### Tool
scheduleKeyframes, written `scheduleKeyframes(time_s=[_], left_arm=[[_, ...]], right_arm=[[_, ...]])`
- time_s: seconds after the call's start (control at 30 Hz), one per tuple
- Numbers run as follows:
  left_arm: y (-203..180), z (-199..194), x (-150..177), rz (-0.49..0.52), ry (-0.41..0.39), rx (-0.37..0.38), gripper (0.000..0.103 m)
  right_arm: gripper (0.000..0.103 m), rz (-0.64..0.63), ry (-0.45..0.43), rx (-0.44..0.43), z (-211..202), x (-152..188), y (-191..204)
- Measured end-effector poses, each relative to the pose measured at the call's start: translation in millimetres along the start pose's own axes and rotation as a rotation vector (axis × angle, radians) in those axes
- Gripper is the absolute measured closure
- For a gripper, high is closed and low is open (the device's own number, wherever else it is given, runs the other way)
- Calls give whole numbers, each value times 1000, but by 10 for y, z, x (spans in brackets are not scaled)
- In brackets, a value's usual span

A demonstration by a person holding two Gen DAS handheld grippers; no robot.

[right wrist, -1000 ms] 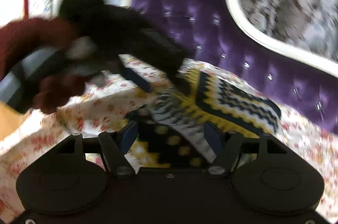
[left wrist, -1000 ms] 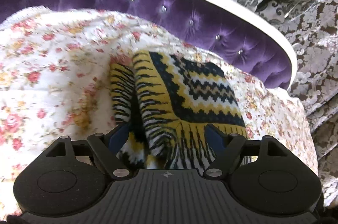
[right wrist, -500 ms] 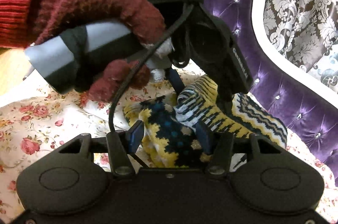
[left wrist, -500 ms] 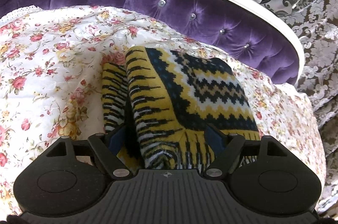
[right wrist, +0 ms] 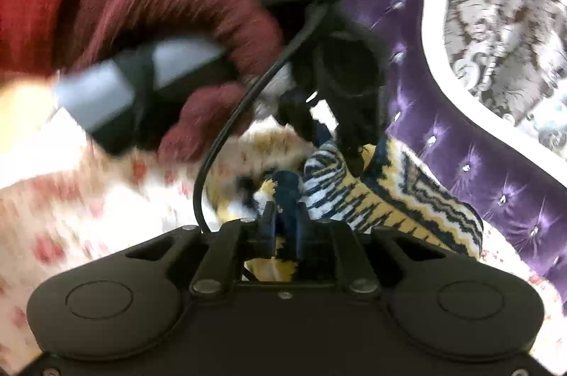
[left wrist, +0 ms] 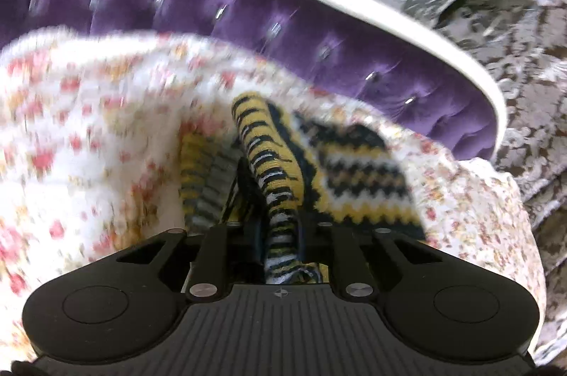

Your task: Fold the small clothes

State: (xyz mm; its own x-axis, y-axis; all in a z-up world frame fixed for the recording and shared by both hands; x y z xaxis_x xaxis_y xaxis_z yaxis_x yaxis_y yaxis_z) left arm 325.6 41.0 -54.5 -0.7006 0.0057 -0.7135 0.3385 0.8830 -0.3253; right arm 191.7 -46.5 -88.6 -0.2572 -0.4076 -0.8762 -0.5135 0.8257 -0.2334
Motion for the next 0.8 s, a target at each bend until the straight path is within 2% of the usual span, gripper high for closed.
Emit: scheduleKeyframes(time_s=[0.07, 0.13, 0.27, 0.33, 0.4, 0.47, 0.5, 0.53, 0.57, 0.63, 0.67, 0.73, 0.8], left_arm=[[-10, -111, -74, 17, -29, 4, 87], [39, -149, -111, 26, -36, -20, 87], [233, 48, 6, -5, 28, -74, 86], [320, 183, 114, -10, 55, -97, 81], [354, 219, 183, -21, 29, -122, 65], [364, 200, 193, -29, 16, -130, 57], [376, 177, 188, -37, 13, -126, 54], [385, 143, 181, -44, 9, -115, 53], [397, 96, 178, -55, 1, -103, 51], [399, -28, 187, -75, -31, -89, 39], [392, -103, 192, -81, -52, -80, 28], [352, -226, 212, -79, -75, -56, 23], [288, -324, 244, -67, -78, -39, 20]], right_arm=[[86, 56, -29, -29, -56, -80, -36], [86, 110, -20, -62, -2, -118, -54], [86, 178, 71, -120, 320, -60, -46], [77, 197, 143, -140, 481, 35, -20], [72, 211, 142, -148, 504, 103, -13], [58, 244, 134, -179, 435, 93, -59], [44, 262, 126, -192, 386, 87, -89], [35, 273, 118, -192, 333, 77, -117], [33, 286, 111, -192, 271, 63, -168], [19, 345, 87, -210, 128, 60, -274], [16, 392, 76, -224, 39, 67, -359], [0, 482, 60, -245, -102, 84, -540], [0, 568, 55, -244, -197, 95, -754]])
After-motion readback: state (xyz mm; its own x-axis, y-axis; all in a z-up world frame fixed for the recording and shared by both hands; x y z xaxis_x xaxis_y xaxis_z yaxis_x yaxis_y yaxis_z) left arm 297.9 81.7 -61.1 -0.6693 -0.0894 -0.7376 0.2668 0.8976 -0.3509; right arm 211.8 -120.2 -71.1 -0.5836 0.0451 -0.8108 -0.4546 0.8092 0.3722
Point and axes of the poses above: each gripper's, at about its wrist camera, not at the fingertips, and z roughly the way its jaws point, y to its left, x to its underside, the point moved 2 cm from there along z, roughly the way its jaws point, and after that the axes turned 6 degrees about z, right-handed, at the moved point
